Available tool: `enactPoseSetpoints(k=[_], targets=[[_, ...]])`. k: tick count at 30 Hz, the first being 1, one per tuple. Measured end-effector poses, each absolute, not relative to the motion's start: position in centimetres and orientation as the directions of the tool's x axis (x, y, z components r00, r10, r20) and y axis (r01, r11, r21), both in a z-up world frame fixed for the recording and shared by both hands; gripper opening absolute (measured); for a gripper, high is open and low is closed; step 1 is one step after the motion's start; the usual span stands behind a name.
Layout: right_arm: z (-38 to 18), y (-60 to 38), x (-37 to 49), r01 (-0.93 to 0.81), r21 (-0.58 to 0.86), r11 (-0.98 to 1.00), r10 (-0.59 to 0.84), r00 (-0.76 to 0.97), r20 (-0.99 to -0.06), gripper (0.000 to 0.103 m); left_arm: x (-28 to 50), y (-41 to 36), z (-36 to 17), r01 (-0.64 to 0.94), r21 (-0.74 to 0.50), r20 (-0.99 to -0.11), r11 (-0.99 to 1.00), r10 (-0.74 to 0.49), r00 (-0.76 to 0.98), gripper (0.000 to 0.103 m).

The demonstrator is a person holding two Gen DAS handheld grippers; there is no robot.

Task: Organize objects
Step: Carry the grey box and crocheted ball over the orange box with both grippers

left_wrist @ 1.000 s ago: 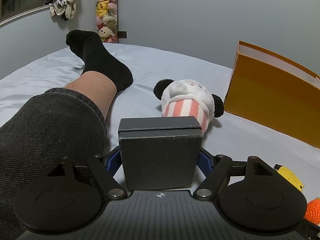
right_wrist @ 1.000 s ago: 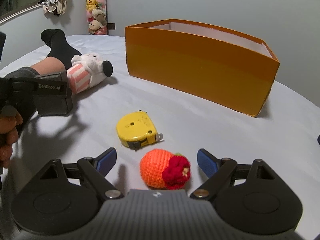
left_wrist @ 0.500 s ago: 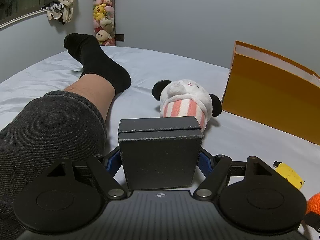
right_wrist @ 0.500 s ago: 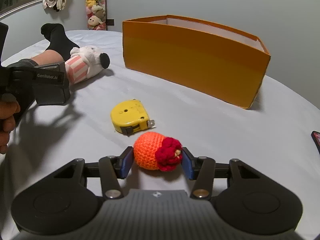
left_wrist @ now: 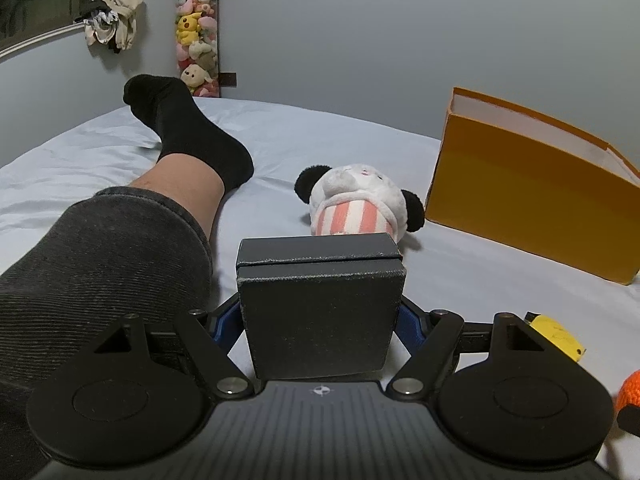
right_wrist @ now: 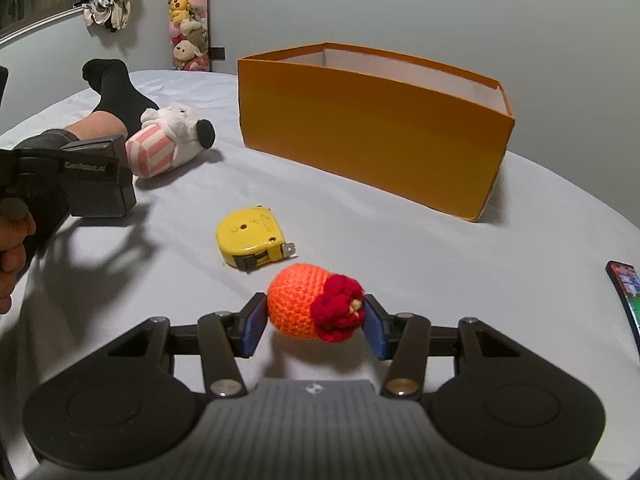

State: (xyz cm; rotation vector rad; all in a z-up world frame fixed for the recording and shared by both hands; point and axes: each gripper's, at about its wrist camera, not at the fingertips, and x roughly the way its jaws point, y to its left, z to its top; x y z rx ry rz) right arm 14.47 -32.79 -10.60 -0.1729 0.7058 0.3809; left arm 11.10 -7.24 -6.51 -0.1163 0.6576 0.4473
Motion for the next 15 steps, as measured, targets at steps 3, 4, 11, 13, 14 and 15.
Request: enactPoseSetpoints(k=[3, 4, 11, 13, 14, 15], targets=[[-10.3, -33.2, 14.2, -0.393, -0.027, 0.919, 0.281, 0.702, -0.655, 0.053, 10.7, -7.4, -6.1, -0.435, 0.038, -0.608, 0.900, 0.366, 0.704, 0.087], [-10.1, -33.4, 14.0, -0.390, -0.026, 0.920, 0.280, 0.704, -0.652, 0.053, 10.6, -7.4, -5.9, -0.434, 0.037, -0.606, 0.900, 0.366, 0.706, 0.087], [-8.8, -34.5, 13.3, -0.367, -0.012, 0.930, 0.279, 0.727, -0.627, 0.053, 10.0, -8.3, -4.5, -0.413, 0.036, -0.591, 0.910, 0.353, 0.726, 0.087], [-8.4, -34.7, 13.1, -0.364, -0.009, 0.931, 0.280, 0.733, -0.620, 0.053, 9.8, -8.6, -4.0, -0.405, 0.038, -0.583, 0.914, 0.349, 0.733, 0.087], [-8.2, -34.8, 13.0, -0.364, -0.009, 0.931, 0.281, 0.735, -0.617, 0.053, 9.7, -8.8, -3.7, -0.400, 0.038, -0.579, 0.916, 0.347, 0.738, 0.087], [-8.1, -34.9, 12.9, -0.363, -0.008, 0.932, 0.282, 0.737, -0.614, 0.053, 9.6, -8.9, -3.5, -0.398, 0.038, -0.576, 0.917, 0.345, 0.741, 0.087]])
